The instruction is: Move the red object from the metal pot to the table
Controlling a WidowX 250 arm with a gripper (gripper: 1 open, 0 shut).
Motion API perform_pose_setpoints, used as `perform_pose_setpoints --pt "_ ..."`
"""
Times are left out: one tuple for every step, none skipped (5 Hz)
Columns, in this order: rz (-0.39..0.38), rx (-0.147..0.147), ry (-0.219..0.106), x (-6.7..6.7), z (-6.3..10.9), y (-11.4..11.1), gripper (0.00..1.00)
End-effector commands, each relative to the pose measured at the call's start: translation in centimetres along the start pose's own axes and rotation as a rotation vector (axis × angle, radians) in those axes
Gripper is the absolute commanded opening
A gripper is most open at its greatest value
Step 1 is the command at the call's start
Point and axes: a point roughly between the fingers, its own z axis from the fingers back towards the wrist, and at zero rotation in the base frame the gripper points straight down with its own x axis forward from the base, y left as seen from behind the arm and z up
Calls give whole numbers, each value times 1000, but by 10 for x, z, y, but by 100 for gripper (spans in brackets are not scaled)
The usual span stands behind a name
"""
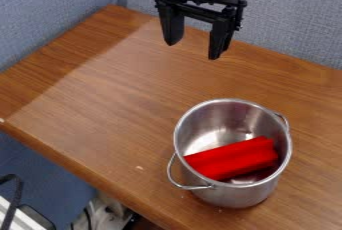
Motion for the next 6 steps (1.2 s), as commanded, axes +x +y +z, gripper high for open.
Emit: perform_pose_setpoints --pt "-1 0 15 -3 -5 -2 100" --pt "-10 1 29 -9 -10 -6 100" --pt "-52 -14 -34 -31 4 -21 100" --pt "-96 -9 -87 -51 15 -37 100" --pt "-144 -3 -99 -65 12 -56 100" --pt "-204 16 -90 -79 0 -77 100"
